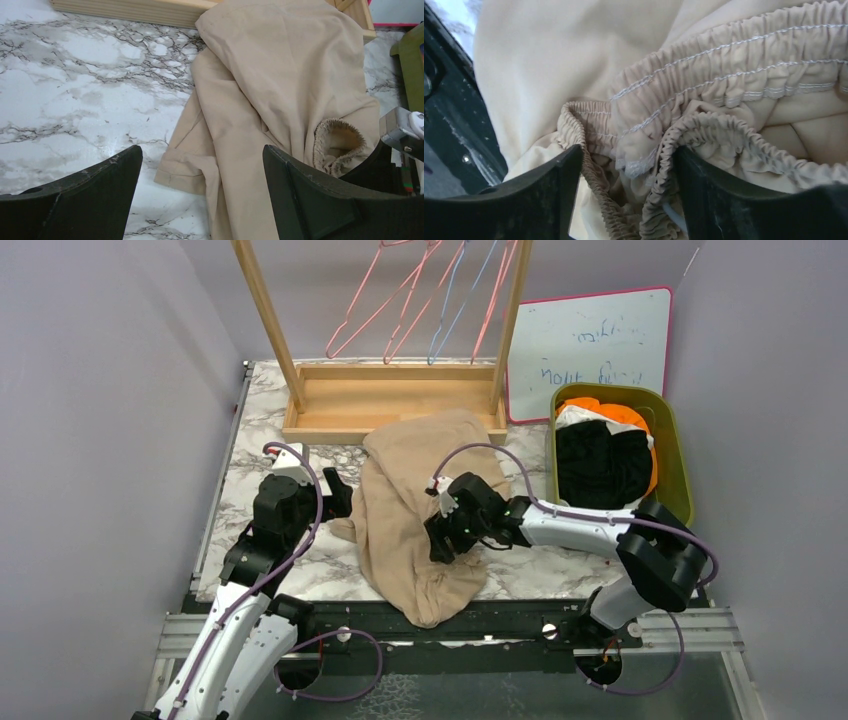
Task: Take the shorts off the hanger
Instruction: Pick up the shorts at the center of the board, then place the shorts in the basket.
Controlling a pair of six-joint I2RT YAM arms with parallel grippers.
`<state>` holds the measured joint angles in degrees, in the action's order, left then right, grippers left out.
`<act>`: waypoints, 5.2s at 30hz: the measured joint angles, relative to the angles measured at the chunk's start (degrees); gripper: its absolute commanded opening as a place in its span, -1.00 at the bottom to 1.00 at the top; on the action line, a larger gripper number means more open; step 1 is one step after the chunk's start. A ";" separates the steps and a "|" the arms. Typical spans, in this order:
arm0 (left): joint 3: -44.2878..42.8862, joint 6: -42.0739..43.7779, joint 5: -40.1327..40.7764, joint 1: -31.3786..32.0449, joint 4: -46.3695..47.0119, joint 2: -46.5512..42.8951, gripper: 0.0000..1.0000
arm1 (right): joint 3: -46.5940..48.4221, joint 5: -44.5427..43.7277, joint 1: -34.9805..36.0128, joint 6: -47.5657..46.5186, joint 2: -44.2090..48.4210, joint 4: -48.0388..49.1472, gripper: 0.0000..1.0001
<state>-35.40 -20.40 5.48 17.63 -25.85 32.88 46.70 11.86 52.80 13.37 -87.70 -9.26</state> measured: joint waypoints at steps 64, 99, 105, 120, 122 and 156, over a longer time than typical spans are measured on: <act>0.22 -0.13 1.22 -0.04 -0.02 -0.35 0.85 | 26.32 -84.80 9.11 -12.52 35.28 -13.81 -0.98; 0.31 -0.17 1.03 -0.04 -0.02 -0.22 0.85 | 13.57 -57.92 -34.64 3.32 21.35 -28.26 -0.97; 0.31 -0.17 1.01 -0.04 -0.02 -0.59 0.85 | 10.25 -49.33 -40.28 7.76 13.25 -26.36 -0.97; 0.52 -0.17 1.01 -0.04 0.00 -1.11 0.85 | 15.80 -43.80 -42.14 9.09 24.94 -29.03 0.69; 0.50 -0.17 1.01 -0.04 0.00 -1.11 0.85 | 17.22 -43.60 -42.14 9.03 29.07 -28.96 0.69; 0.59 -0.24 0.96 -0.04 0.00 -0.90 0.87 | 19.96 -24.00 -46.64 3.43 26.27 -24.68 0.67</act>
<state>-34.81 -20.64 6.44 17.58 -25.85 31.99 66.65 -12.14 6.15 16.80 -61.43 -33.93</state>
